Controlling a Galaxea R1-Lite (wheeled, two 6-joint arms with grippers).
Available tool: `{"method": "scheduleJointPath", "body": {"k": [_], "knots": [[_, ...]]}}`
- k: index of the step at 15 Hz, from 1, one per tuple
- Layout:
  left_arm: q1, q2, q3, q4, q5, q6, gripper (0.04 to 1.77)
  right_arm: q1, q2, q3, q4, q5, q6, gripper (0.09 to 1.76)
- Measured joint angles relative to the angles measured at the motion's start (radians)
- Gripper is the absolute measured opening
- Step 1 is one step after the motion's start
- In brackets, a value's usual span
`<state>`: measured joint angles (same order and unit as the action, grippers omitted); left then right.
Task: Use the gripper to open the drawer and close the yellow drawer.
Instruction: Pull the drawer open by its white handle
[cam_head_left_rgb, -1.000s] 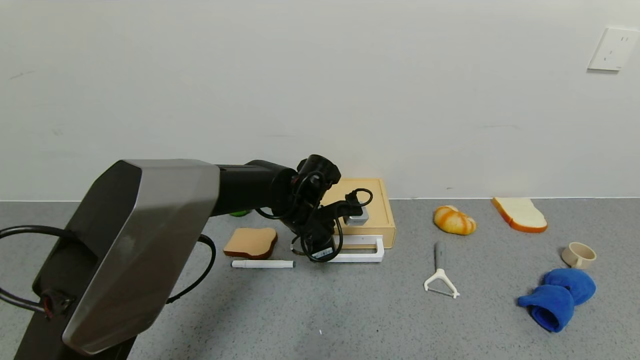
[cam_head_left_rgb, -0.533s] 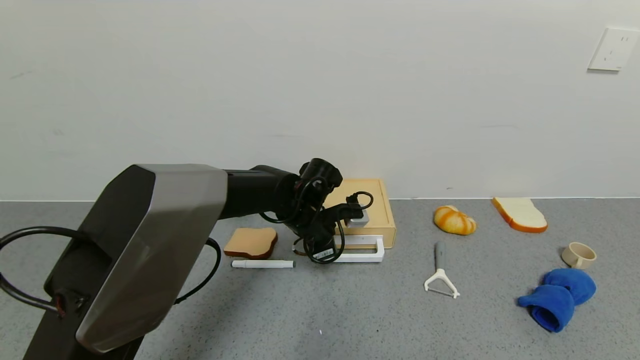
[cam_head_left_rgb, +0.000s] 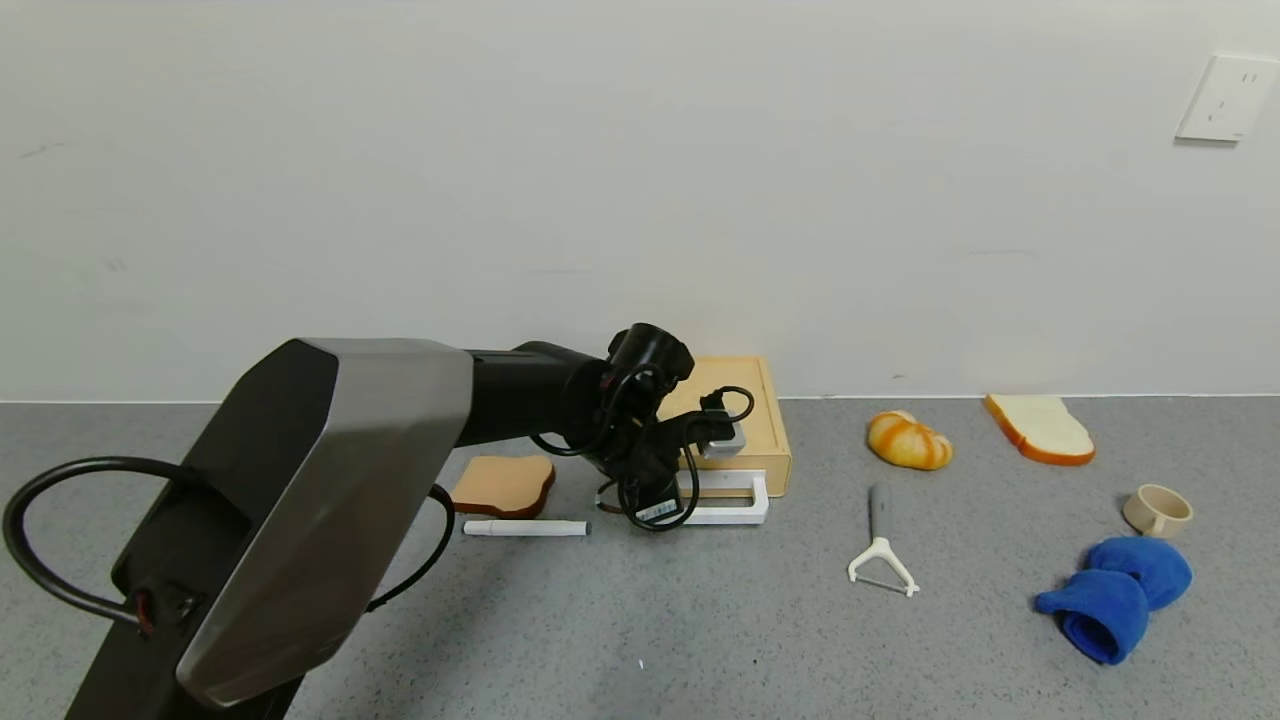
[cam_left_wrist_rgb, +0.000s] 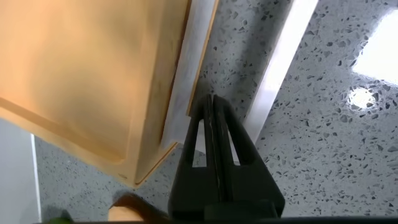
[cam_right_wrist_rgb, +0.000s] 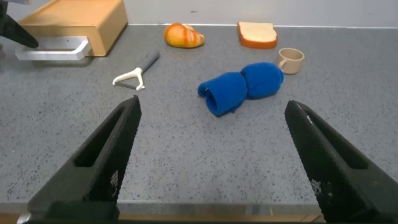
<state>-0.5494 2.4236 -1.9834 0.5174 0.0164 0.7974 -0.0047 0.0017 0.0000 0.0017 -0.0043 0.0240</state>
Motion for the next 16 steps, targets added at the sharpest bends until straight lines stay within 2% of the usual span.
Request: {"method": "scheduleJointPath", "body": {"k": [5,10,16], "knots": [[-0.020,0.007,-0.001,-0.021,0.033,-0.159,0.11,0.000,0.000,0.000,0.000,0.000,0.000,1.70],[-0.025,0.014,-0.002,-0.033,0.061,-0.216,0.11,0.000,0.000,0.000,0.000,0.000,0.000,1.70],[-0.033,0.029,-0.002,-0.027,0.074,-0.447,0.11,0.000,0.000,0.000,0.000,0.000,0.000,1.70]]}}
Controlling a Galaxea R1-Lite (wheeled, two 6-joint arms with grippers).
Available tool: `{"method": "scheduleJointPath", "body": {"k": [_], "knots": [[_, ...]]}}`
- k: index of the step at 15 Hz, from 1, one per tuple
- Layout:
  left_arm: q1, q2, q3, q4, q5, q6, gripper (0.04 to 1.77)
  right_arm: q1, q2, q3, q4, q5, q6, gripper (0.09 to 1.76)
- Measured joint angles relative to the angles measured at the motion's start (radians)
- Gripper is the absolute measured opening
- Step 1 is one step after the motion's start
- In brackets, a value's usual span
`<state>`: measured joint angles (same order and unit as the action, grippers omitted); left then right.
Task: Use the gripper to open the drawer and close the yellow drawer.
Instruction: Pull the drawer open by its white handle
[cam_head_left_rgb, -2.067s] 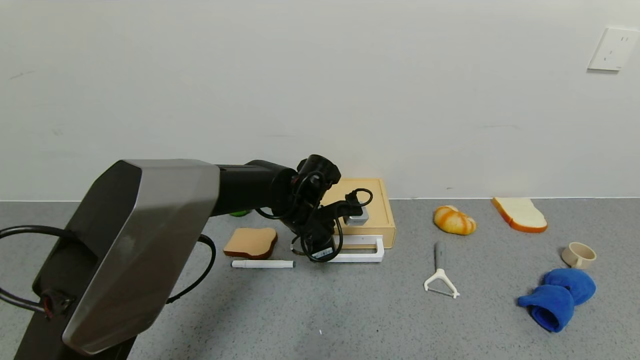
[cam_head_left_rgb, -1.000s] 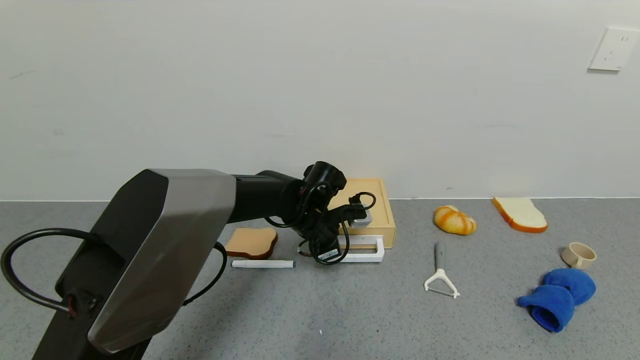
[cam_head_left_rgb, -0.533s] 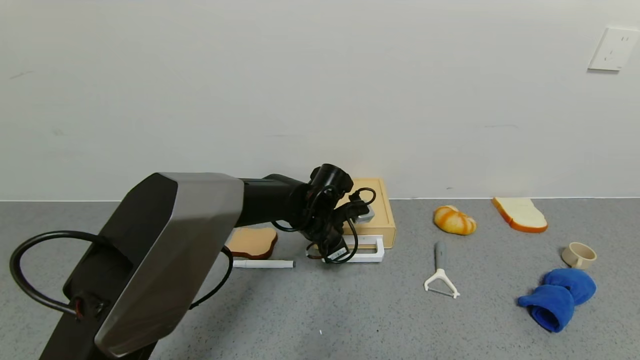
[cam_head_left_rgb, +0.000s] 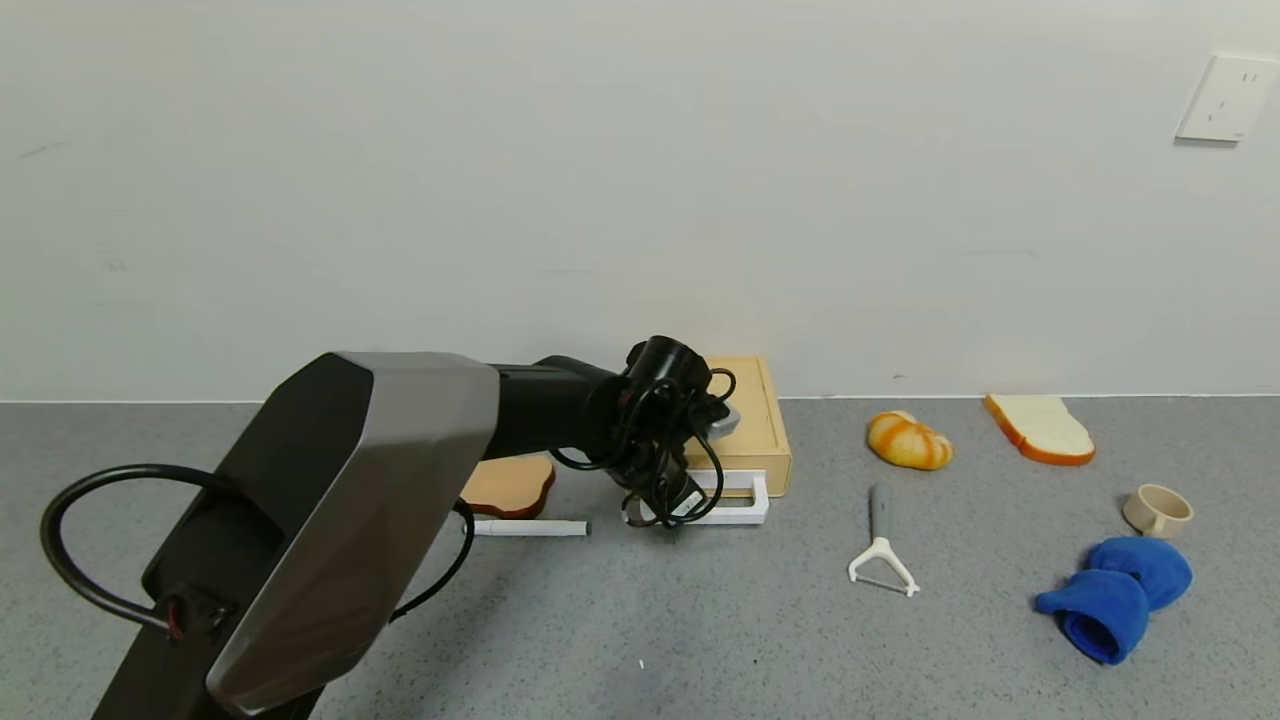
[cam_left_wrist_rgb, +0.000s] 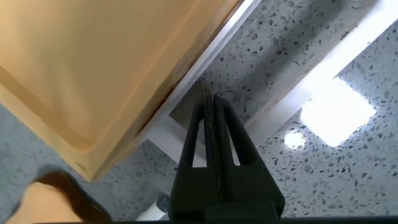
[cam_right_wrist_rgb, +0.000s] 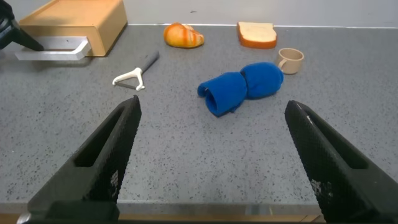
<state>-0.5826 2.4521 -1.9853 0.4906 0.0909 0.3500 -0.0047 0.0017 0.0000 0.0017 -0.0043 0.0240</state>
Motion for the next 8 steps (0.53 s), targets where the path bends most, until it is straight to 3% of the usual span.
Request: {"method": "scheduleJointPath", "body": {"k": [8], "knots": [[-0.007,0.003,-0.001,0.107,0.002,-0.136,0.11,0.000,0.000,0.000,0.000,0.000,0.000,1.70]]}}
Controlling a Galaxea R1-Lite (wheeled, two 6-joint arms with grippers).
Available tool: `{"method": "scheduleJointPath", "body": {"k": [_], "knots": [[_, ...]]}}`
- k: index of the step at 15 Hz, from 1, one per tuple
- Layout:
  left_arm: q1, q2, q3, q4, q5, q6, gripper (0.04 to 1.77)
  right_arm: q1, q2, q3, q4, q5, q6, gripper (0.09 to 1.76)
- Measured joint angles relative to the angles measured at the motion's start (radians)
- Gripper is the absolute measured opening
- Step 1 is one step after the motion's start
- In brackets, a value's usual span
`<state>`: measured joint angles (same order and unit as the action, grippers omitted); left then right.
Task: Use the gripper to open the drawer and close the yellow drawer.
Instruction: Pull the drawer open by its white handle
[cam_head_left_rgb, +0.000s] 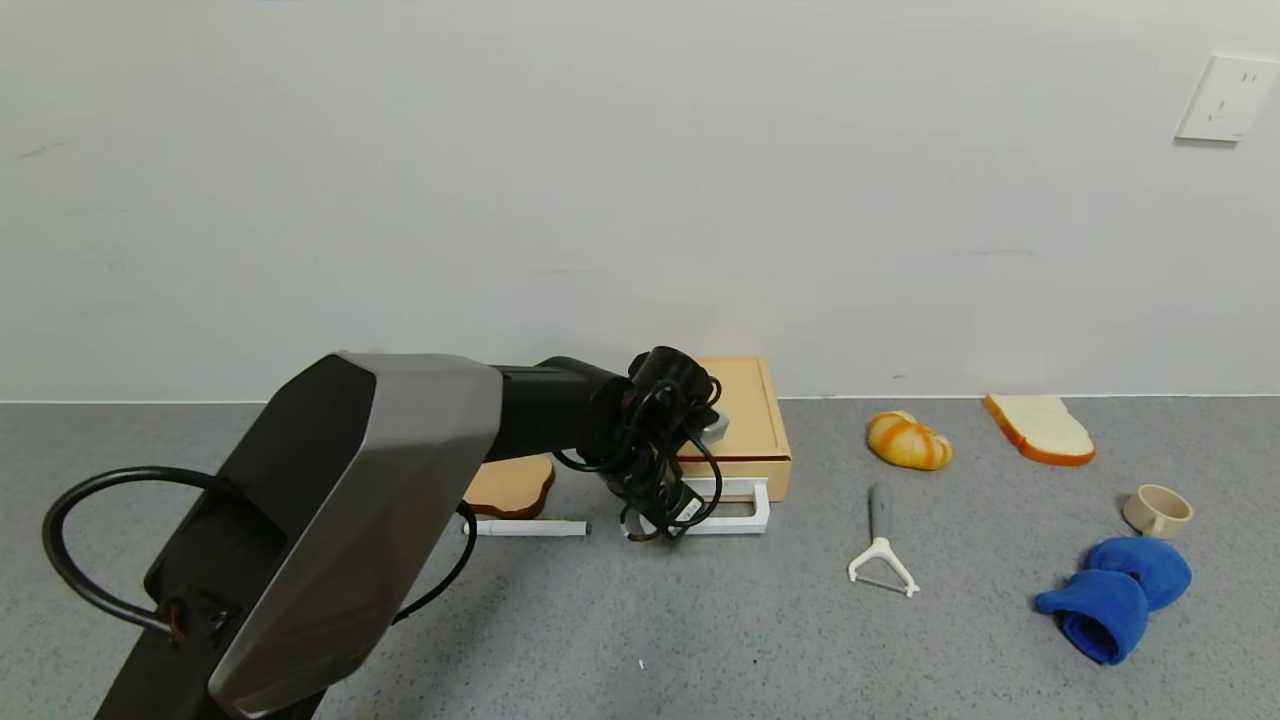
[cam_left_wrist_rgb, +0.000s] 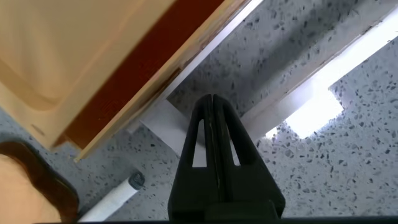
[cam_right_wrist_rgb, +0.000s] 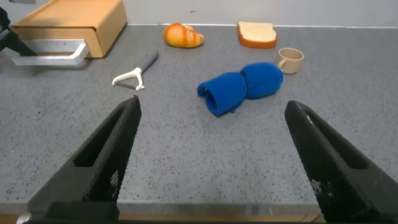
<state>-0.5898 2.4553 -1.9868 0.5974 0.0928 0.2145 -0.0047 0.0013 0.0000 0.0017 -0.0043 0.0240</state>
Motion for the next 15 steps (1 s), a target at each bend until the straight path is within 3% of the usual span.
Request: {"method": "scheduleJointPath", "body": {"k": [6,15], "knots": [[-0.014,-0.021,0.003,0.097,-0.019,-0.031,0.11,0.000,0.000,0.000,0.000,0.000,0.000,1.70],[-0.053,-0.044,0.012,0.179,-0.049,-0.180,0.11,0.000,0.000,0.000,0.000,0.000,0.000,1.70]]}}
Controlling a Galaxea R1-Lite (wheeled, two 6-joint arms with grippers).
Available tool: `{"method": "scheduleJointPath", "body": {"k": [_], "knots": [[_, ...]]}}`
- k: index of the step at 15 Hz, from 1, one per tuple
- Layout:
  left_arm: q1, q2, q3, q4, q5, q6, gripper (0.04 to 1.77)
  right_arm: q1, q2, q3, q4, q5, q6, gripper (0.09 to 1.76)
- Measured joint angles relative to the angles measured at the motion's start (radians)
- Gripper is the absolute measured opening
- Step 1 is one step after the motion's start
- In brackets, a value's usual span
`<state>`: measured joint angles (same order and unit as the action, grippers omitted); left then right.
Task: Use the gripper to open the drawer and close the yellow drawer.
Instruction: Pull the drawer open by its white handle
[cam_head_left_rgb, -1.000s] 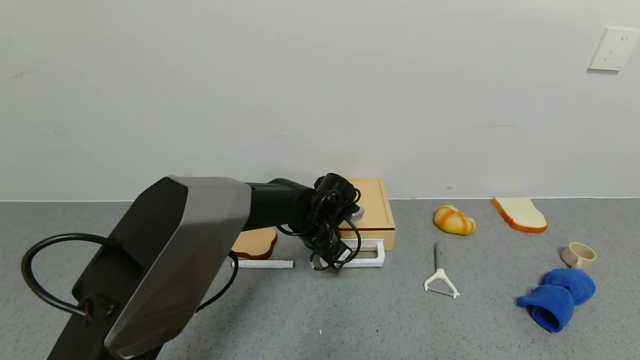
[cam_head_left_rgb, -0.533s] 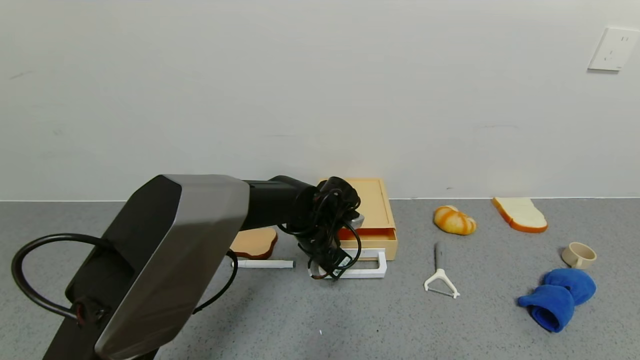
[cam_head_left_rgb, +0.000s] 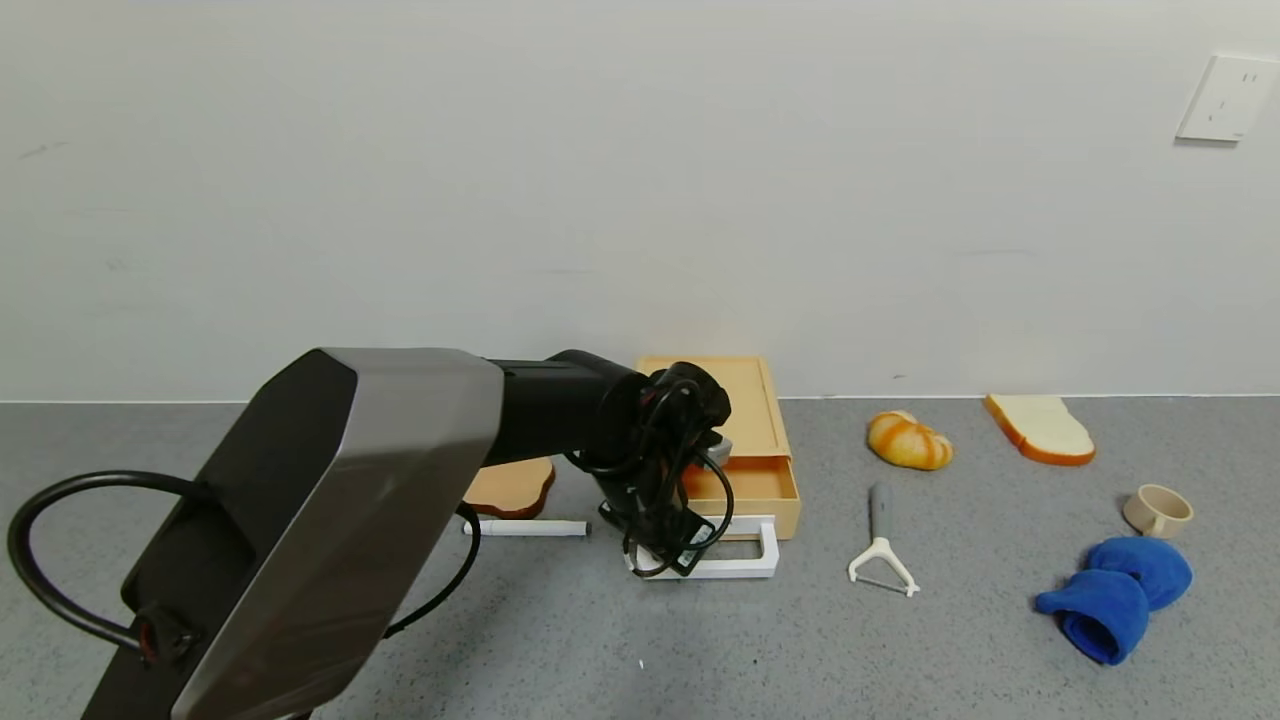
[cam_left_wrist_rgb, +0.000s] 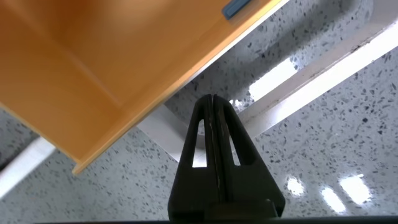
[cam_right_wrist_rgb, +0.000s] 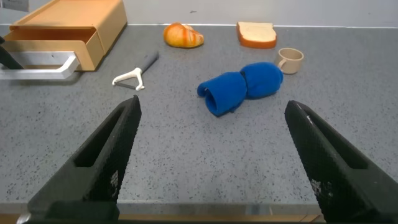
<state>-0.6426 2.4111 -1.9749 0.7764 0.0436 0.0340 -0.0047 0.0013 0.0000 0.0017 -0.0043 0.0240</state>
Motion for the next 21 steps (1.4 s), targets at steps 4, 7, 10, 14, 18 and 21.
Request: {"method": "scheduleJointPath", "body": {"k": [4,7,10,14,18,21], "knots": [[-0.020,-0.008,0.003,0.035,0.000,-0.075,0.11,0.000,0.000,0.000,0.000,0.000,0.000,1.70],[-0.031,-0.010,0.010,0.060,0.002,-0.111,0.11,0.000,0.000,0.000,0.000,0.000,0.000,1.70],[-0.037,-0.018,0.027,0.071,0.002,-0.143,0.11,0.000,0.000,0.000,0.000,0.000,0.000,1.70],[-0.067,-0.040,0.064,0.079,0.004,-0.234,0.11,0.000,0.000,0.000,0.000,0.000,0.000,1.70],[-0.098,-0.075,0.125,0.073,0.008,-0.264,0.11,0.000,0.000,0.000,0.000,0.000,0.000,1.70],[-0.107,-0.090,0.160,0.078,0.003,-0.283,0.11,0.000,0.000,0.000,0.000,0.000,0.000,1.70]]}}
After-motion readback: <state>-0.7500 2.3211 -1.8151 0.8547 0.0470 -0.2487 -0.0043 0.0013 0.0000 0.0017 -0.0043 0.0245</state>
